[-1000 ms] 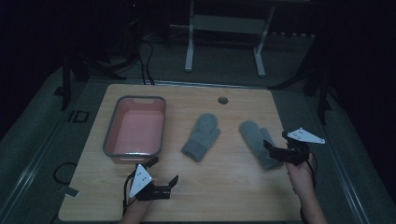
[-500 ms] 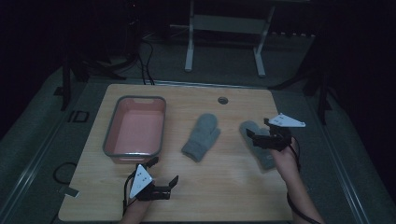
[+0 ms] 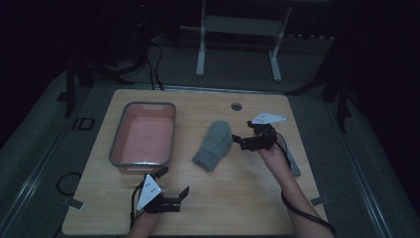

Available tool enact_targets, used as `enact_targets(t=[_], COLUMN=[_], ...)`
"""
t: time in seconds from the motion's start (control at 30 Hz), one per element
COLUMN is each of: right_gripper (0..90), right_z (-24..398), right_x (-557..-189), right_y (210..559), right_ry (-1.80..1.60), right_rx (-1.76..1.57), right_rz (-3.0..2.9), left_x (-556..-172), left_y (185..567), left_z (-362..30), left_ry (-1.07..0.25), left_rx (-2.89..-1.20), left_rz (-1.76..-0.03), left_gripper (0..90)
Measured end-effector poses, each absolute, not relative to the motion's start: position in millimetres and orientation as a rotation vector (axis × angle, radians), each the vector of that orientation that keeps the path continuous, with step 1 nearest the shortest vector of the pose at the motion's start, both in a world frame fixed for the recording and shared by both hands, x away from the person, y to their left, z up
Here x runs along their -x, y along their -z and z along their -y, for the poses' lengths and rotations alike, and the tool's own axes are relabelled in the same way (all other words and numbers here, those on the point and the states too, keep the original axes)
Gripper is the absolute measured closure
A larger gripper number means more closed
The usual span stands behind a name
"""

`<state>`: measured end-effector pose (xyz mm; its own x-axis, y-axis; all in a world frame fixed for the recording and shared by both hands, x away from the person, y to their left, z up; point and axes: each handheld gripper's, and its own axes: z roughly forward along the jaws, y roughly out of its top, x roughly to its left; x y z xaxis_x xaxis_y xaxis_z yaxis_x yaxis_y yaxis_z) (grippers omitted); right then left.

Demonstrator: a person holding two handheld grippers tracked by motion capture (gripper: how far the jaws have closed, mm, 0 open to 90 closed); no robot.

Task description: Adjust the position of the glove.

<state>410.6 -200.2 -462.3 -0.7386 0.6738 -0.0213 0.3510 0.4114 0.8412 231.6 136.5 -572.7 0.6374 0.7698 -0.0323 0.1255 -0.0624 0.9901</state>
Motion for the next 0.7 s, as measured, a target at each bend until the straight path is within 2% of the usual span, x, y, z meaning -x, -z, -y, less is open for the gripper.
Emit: enact_targets(t=[0.37,0.7], right_gripper=[13.8,13.9], right_z=[161.1,137.1], right_x=[-430.4,-454.9], right_y=[486.7,516.8], right_ry=[-1.212,-1.185], right_rx=[-0.809,-0.885], right_rz=[-2.423,-2.48], left_x=[-232.0,-232.3], left_y=[572.5,572.5], left_z=[-136.7,-137.1], left_ry=[-0.616,-0.604], left_rx=[-1.576,-1.573], left_rz=[-0.763,-0.763], left_gripper=[1.5,1.5])
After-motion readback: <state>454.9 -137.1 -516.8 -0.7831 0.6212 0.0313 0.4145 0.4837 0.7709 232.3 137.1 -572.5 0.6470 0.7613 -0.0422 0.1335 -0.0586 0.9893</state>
